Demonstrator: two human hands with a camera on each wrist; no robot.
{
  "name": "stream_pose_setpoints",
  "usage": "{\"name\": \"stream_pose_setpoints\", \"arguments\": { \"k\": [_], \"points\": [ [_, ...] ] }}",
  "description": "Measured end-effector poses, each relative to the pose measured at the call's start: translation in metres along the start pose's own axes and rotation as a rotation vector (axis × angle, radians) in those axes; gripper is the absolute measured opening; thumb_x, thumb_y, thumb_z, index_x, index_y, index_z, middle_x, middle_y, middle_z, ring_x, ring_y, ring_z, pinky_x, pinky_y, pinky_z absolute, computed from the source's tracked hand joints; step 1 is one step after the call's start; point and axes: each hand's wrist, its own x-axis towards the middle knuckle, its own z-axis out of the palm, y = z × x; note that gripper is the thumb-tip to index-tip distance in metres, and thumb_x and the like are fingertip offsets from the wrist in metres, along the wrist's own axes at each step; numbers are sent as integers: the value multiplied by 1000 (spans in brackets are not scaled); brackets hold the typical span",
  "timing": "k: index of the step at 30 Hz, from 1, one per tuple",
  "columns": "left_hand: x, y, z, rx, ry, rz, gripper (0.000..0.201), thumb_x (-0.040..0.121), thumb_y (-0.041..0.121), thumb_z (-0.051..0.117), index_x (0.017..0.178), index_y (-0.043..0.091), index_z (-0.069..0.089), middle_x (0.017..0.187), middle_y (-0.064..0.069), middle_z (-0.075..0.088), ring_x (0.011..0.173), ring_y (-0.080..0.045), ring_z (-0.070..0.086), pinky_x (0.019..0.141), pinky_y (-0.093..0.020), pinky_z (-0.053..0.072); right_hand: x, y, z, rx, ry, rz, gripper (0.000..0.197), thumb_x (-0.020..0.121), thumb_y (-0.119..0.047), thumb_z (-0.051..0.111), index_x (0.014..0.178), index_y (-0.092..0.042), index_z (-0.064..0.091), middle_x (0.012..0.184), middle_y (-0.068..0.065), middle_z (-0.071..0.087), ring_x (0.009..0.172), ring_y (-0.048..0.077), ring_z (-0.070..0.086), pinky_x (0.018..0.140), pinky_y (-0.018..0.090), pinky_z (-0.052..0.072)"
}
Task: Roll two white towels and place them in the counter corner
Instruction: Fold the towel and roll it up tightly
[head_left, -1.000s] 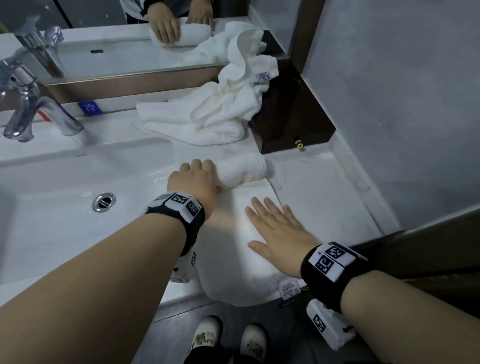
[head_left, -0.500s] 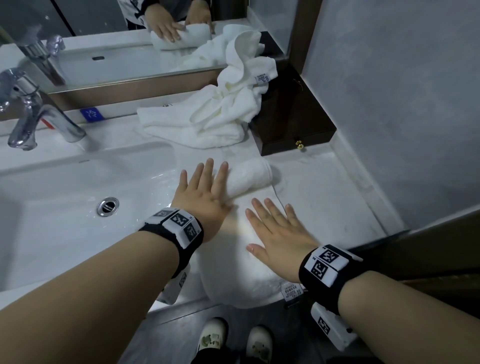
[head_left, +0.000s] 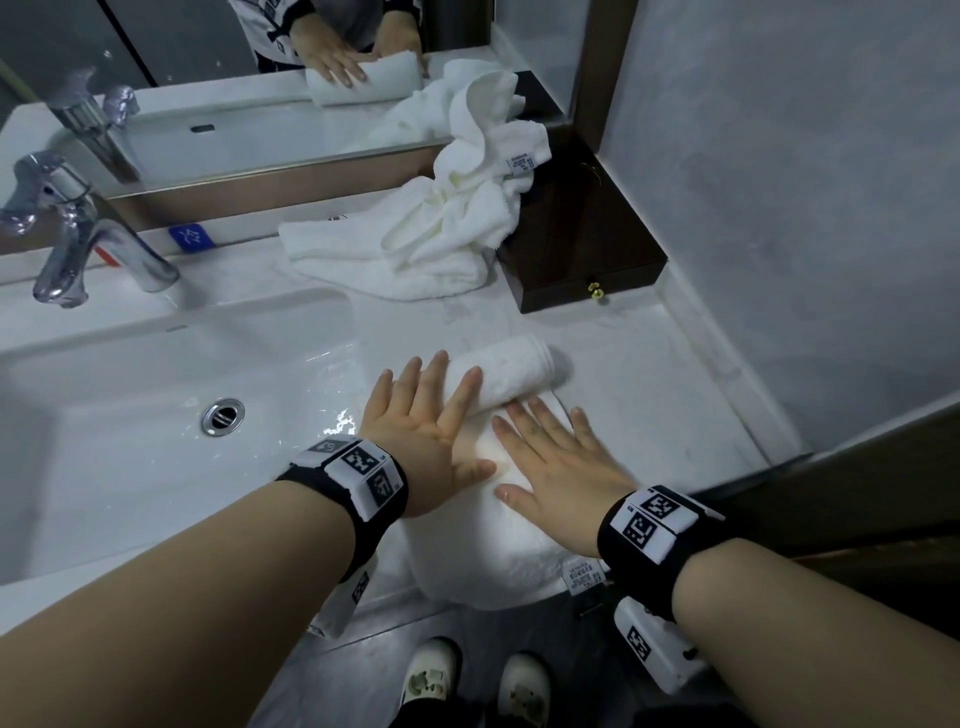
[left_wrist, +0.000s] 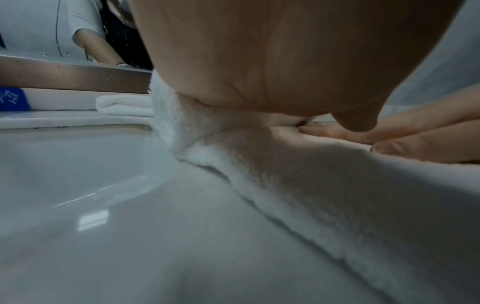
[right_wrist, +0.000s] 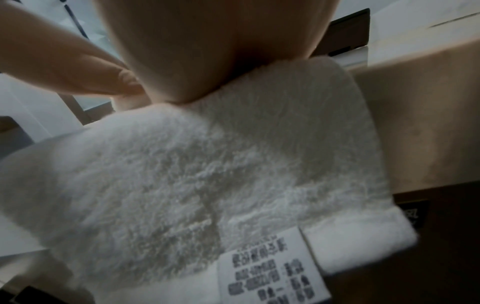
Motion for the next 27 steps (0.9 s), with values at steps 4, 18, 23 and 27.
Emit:
{"name": "stream_pose_setpoints", "arguments": {
  "k": [4, 18, 23, 27],
  "points": [
    [-10, 3, 2, 24, -16, 37, 94, 73, 88, 3, 125, 36, -55, 153, -7, -40, 146, -32, -29, 116, -52, -20, -1, 1, 0, 50, 3, -4, 76, 90, -67, 5, 152, -27, -11, 160, -7, -20, 140, 10, -30, 118, 51, -8],
    [-24, 7, 4, 45, -31, 110, 92, 74, 88, -2, 129, 35, -53, 140, -6, -55, 126, -28, -53, 111, -53, -28, 22, 29, -99, 464, 364, 338, 21, 91, -32, 57, 107, -18, 59, 111, 1, 56, 99, 21, 55, 88, 39, 49],
    [-28, 6, 4, 30, -22, 139, 94, 76, 87, 4, 138, 35, -45, 142, -5, -54, 132, -28, -48, 112, -52, -27, 50, 18, -120, 237, -74, 75, 56, 89, -39, 63, 140, -25, 47, 141, 3, 47, 132, 23, 38, 108, 38, 36],
    [-27, 6, 5, -2, 9, 136, 91, 77, 84, 2, 145, 36, -35, 153, -5, -42, 139, -28, -41, 115, -52, -23, 60, 12, -130, 165, -219, 49, 61, 85, -33, 69, 141, -33, 46, 136, -3, 57, 123, 19, 53, 103, 36, 44]
  ]
}}
